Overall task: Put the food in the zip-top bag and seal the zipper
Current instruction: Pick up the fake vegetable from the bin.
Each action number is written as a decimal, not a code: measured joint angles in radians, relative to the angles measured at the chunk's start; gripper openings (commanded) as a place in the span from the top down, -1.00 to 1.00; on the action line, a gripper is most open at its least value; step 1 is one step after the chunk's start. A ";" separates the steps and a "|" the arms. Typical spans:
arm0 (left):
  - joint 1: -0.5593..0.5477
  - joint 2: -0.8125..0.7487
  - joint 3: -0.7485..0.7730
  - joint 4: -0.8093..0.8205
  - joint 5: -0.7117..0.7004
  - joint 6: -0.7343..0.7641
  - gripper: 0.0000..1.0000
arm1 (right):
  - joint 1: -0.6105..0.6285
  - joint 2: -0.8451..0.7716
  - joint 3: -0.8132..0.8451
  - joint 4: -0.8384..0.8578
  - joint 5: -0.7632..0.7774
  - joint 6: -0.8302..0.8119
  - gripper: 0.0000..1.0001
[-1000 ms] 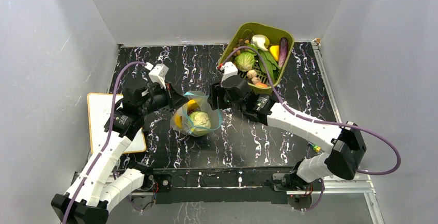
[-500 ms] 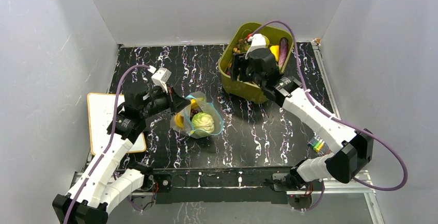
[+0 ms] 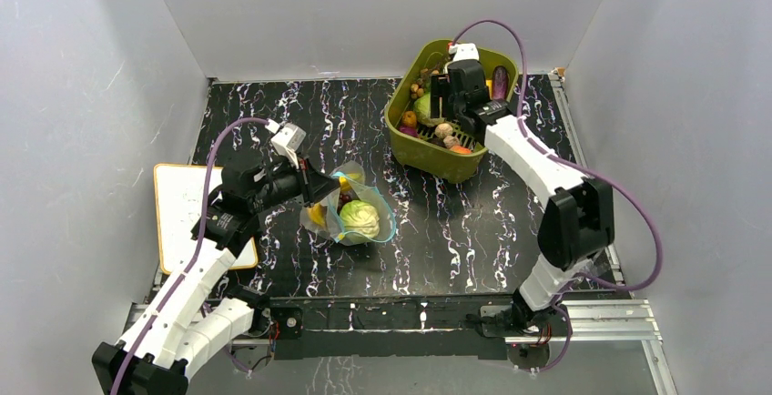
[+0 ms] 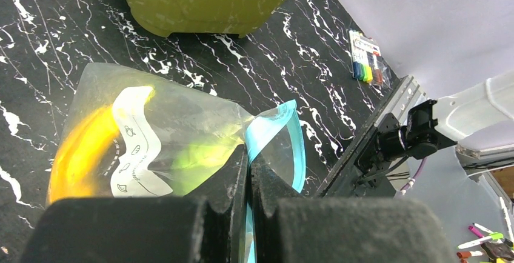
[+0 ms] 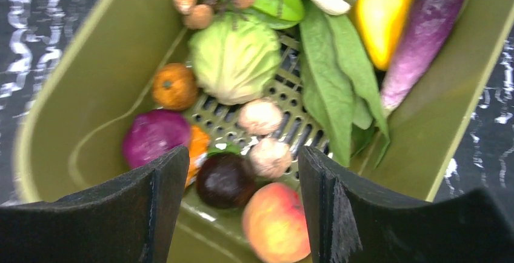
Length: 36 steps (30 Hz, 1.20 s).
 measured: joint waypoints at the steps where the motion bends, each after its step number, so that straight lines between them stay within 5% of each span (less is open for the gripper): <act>1: -0.002 0.000 -0.002 0.003 0.002 -0.003 1.00 | -0.009 0.023 0.009 0.002 0.017 -0.018 -0.20; 13: -0.010 -0.008 -0.014 0.008 -0.007 0.001 1.00 | -0.108 0.298 0.205 0.035 0.237 -0.230 -0.05; 29: -0.010 -0.011 -0.015 0.003 -0.024 -0.003 1.00 | -0.142 0.635 0.582 0.062 0.504 -0.339 -0.11; 36: -0.011 -0.011 -0.015 -0.005 -0.024 -0.006 1.00 | -0.151 0.690 0.605 0.071 0.564 -0.381 -0.15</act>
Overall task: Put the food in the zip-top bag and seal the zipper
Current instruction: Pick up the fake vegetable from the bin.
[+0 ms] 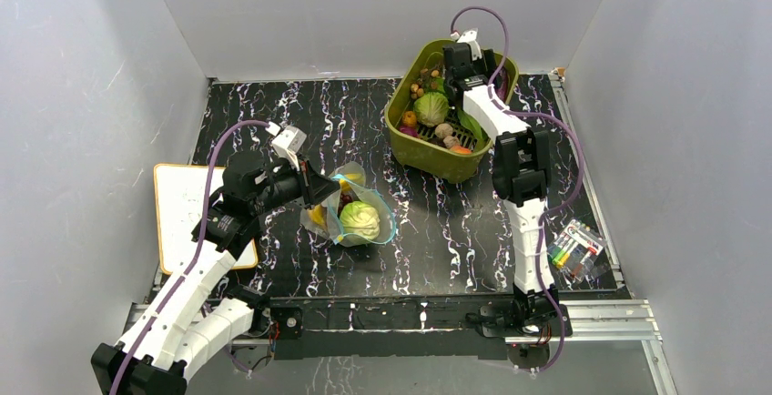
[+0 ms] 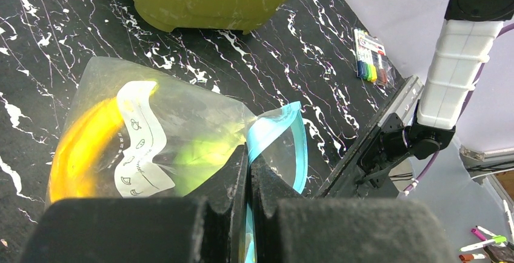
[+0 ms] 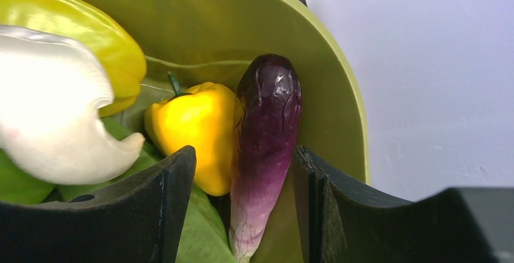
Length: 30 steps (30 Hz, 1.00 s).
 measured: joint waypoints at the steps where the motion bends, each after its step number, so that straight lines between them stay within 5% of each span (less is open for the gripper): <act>1: 0.000 0.000 0.000 0.000 0.000 -0.001 1.00 | -0.004 0.008 0.000 0.002 0.005 -0.007 -0.15; 9: 0.000 0.000 0.000 0.000 0.000 -0.008 1.00 | -0.049 0.047 0.001 0.022 0.022 -0.029 -0.15; 20: 0.000 0.000 0.000 0.000 -0.001 -0.012 1.00 | -0.056 0.062 0.013 0.045 0.011 -0.030 0.30; 30: -0.001 0.001 0.000 0.000 -0.030 -0.035 1.00 | -0.056 0.035 0.008 0.037 -0.053 0.023 0.37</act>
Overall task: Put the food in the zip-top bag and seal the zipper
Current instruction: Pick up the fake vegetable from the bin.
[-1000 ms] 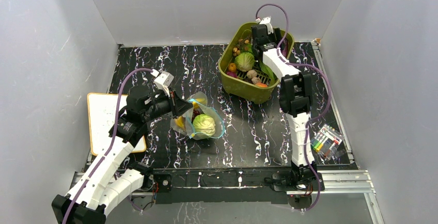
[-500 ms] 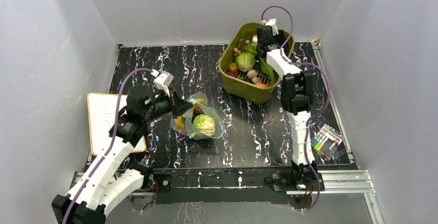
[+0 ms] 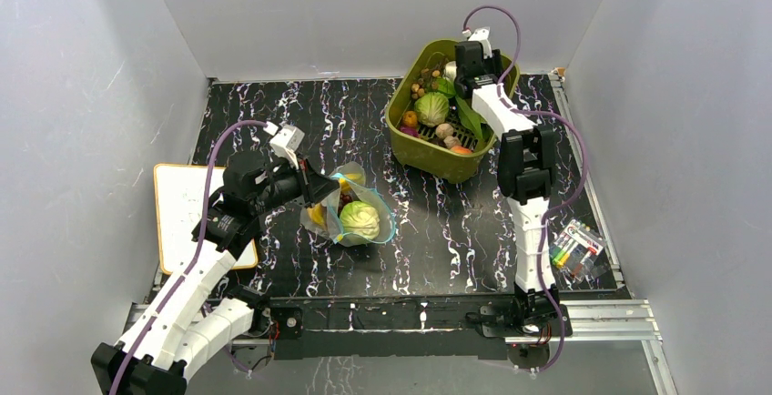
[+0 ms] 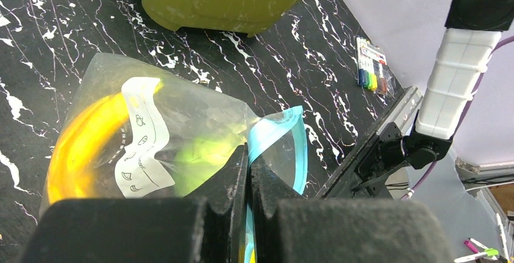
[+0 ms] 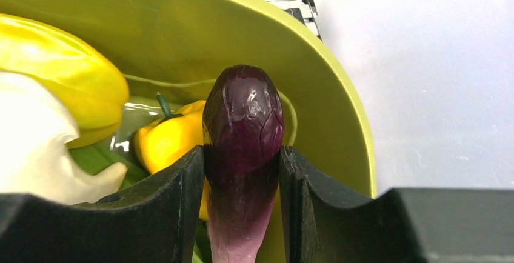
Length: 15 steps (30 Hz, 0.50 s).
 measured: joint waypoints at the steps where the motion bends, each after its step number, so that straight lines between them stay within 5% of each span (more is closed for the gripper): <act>1: 0.000 0.000 0.000 0.000 -0.002 -0.004 1.00 | 0.001 -0.009 -0.003 -0.004 -0.009 0.006 0.37; 15: 0.000 0.041 0.019 -0.038 -0.012 -0.047 1.00 | 0.045 -0.339 -0.212 0.020 -0.098 0.080 0.40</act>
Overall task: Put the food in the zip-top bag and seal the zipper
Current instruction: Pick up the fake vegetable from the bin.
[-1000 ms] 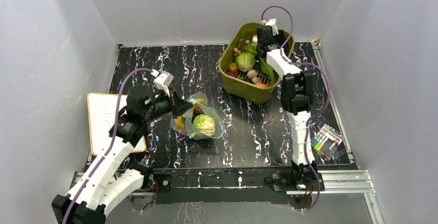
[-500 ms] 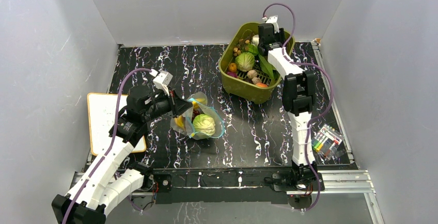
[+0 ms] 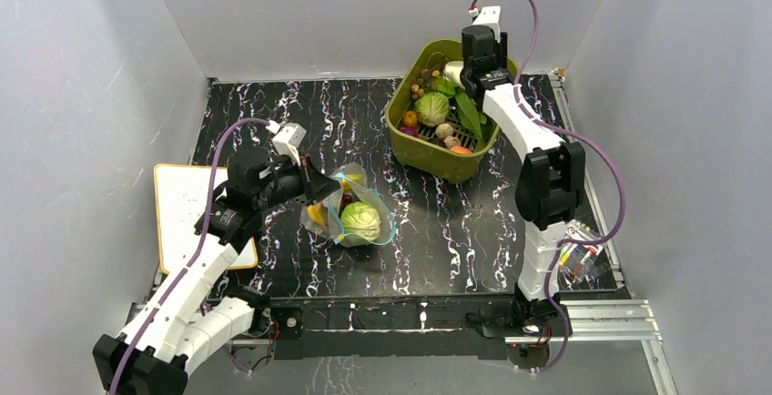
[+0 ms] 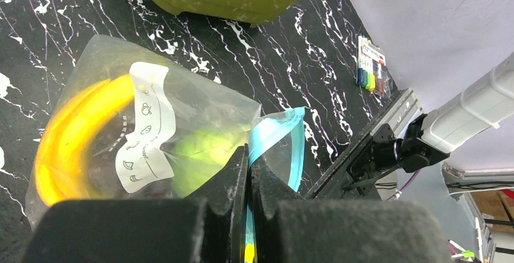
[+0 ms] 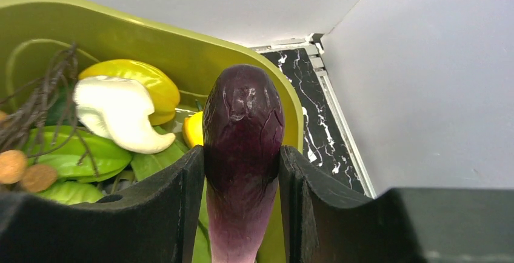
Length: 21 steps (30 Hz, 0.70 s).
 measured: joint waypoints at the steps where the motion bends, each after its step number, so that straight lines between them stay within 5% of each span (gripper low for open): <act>1: 0.000 0.002 0.006 -0.003 0.000 -0.003 1.00 | 0.003 -0.020 -0.014 0.006 -0.005 0.006 0.39; 11: 0.000 0.013 0.075 -0.071 -0.013 0.007 1.00 | 0.042 -0.237 -0.200 -0.026 -0.150 0.161 0.40; 21: 0.000 0.017 0.080 -0.080 -0.012 0.015 1.00 | 0.149 -0.525 -0.353 -0.140 -0.457 0.329 0.40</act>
